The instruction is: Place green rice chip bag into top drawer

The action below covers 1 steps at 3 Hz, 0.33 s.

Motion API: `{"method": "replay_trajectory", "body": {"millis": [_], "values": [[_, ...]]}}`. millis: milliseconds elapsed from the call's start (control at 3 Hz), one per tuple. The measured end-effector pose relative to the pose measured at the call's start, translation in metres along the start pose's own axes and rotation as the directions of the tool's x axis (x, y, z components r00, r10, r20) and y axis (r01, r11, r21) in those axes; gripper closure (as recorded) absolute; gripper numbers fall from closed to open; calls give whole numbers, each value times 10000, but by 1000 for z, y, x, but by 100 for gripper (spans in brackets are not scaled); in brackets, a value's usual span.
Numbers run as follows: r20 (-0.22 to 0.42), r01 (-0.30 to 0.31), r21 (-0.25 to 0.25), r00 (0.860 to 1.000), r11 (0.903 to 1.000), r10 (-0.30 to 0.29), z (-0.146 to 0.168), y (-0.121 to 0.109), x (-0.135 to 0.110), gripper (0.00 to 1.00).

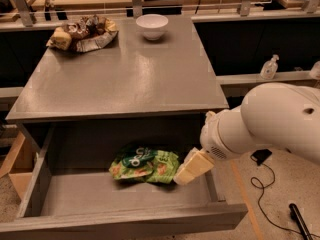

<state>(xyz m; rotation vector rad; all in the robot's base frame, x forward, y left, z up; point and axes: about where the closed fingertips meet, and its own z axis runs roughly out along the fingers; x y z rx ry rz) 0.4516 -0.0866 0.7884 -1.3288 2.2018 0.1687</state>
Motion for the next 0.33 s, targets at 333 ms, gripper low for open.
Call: {"method": "replay_trajectory", "body": {"millis": [333], "values": [[-2,4,4,10000,10000,-4,0,0,0,0]]}}
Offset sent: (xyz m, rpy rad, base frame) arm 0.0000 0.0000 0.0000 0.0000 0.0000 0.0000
